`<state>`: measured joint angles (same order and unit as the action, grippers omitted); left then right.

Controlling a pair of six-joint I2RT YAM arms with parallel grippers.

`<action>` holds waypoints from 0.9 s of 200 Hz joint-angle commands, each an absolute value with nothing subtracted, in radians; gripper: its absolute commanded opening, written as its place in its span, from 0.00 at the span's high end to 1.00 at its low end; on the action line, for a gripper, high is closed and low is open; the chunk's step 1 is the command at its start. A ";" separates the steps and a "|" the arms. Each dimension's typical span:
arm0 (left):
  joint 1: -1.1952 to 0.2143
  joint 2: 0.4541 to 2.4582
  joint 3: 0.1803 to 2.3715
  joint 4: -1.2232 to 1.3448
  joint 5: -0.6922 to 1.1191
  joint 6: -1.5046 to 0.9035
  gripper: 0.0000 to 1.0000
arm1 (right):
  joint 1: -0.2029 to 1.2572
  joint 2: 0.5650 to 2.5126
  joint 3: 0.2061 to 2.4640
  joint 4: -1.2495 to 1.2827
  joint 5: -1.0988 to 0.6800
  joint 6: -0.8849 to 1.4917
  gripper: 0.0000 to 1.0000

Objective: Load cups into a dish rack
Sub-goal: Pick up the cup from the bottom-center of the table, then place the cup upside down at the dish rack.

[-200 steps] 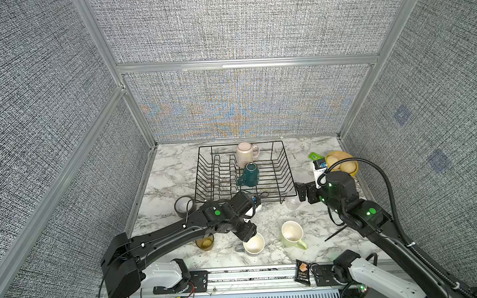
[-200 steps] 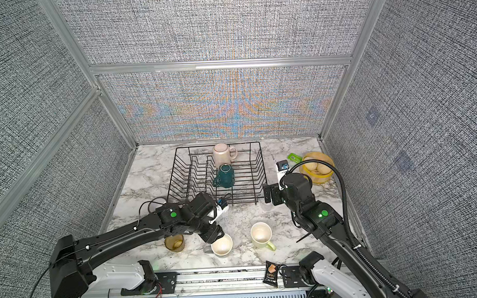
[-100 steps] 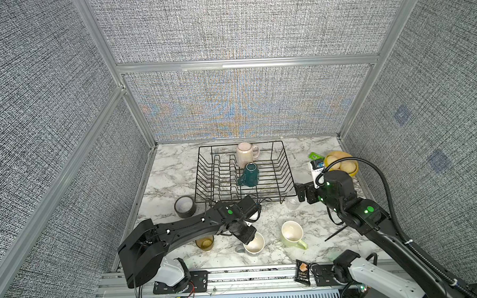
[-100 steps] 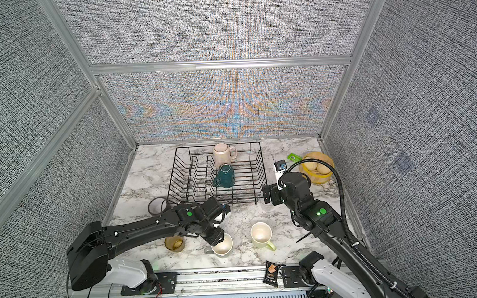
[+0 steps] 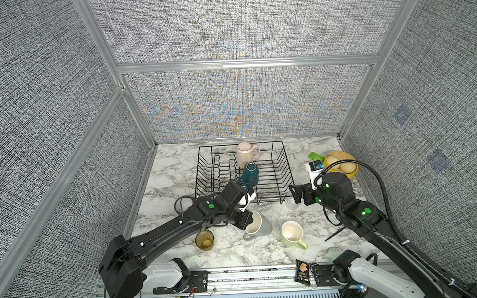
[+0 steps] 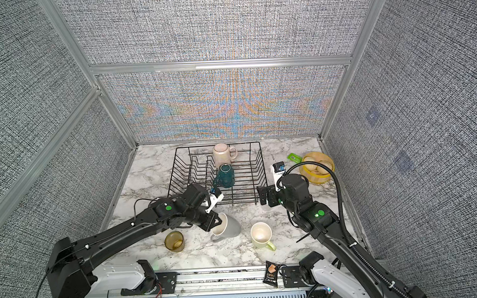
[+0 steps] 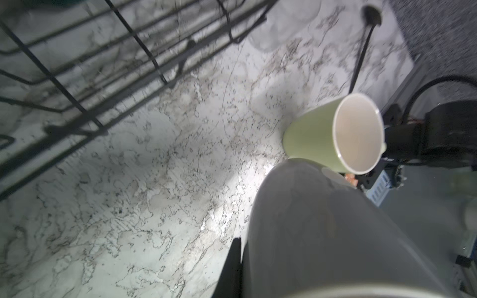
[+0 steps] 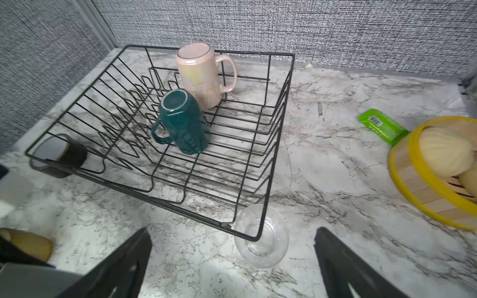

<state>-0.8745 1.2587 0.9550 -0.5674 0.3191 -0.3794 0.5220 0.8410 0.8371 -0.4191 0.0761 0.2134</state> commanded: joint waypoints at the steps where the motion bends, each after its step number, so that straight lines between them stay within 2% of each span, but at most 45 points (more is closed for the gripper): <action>1: -0.802 1.221 0.970 -0.457 0.443 -0.404 1.00 | 0.516 0.832 0.862 -0.377 -0.070 0.300 0.01; 23: -0.708 1.212 0.974 -0.324 0.535 -0.451 1.00 | 0.483 0.816 0.883 -0.371 -0.162 0.502 0.01; 41: -0.648 1.245 0.974 -0.117 0.665 -0.544 1.00 | 0.446 0.806 0.855 -0.267 -0.350 0.592 0.01; 60: -0.613 1.315 1.003 0.026 0.773 -0.618 1.00 | 0.436 0.810 0.837 -0.170 -0.524 0.611 0.01; 87: -0.593 1.390 1.020 0.221 0.904 -0.715 1.00 | 0.432 0.844 0.816 -0.070 -0.676 0.662 0.01; 144: -0.593 1.483 0.964 0.668 1.050 -0.911 1.00 | 0.402 0.914 0.810 0.130 -0.863 0.790 0.01; 180: -0.596 1.498 0.948 0.742 1.052 -0.923 1.00 | 0.397 0.956 0.793 0.326 -0.930 0.878 0.01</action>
<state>-0.5941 1.4933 0.9569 0.5533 1.0077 -0.8749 0.3988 0.9302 0.7971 0.1162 -0.8272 0.7918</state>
